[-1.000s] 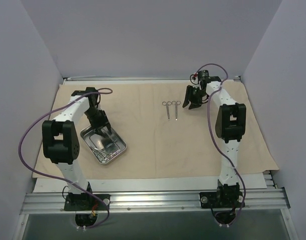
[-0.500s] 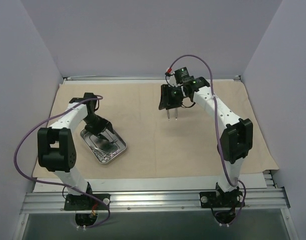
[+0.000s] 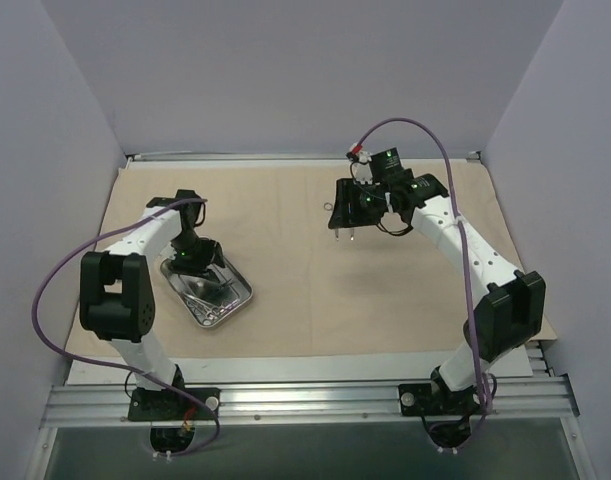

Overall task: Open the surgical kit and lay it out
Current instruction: Pick up the medical item from the container.

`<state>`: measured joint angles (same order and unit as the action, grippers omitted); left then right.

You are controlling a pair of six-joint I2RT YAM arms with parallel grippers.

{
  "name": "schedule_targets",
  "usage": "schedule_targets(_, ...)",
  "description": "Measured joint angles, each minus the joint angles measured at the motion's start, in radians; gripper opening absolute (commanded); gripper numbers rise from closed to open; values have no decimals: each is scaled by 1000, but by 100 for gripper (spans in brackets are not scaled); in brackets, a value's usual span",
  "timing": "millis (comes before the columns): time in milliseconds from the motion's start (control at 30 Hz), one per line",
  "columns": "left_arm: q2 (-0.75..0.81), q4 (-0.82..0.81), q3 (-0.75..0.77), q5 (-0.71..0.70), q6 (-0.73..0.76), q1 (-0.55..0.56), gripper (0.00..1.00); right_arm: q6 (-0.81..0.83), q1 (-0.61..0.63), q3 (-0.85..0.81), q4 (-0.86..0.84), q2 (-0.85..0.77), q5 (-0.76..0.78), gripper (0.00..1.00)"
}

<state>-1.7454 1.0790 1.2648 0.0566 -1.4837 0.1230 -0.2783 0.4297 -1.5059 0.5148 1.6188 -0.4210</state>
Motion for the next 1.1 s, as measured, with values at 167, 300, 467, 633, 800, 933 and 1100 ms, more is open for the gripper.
schedule_targets(167, -54, 29, 63, -37, -89, 4, 54, 16, -11, 24, -21, -45, 2, 44)
schedule_targets(300, -83, 77, 101, -47, -148, 24, 54, 24, -35, 54, -28, -54, -1, 44)
schedule_targets(467, -99, 102, 130, -45, -226, 83, 53, 39, -60, 77, -33, -62, -7, 44)
schedule_targets(633, -99, 123, 134, -43, -271, 145, 53, 46, -62, 95, -38, -86, -24, 44)
schedule_targets(800, -42, 114, 37, -45, -285, 147, 53, 49, -55, 112, -41, -123, -33, 44)
schedule_targets(933, 10, 113, -22, -46, -290, 139, 54, 49, -50, 132, -41, -153, -34, 45)
schedule_targets(1100, 28, 82, -48, -48, -296, 135, 54, 49, -49, 141, -41, -161, -34, 45)
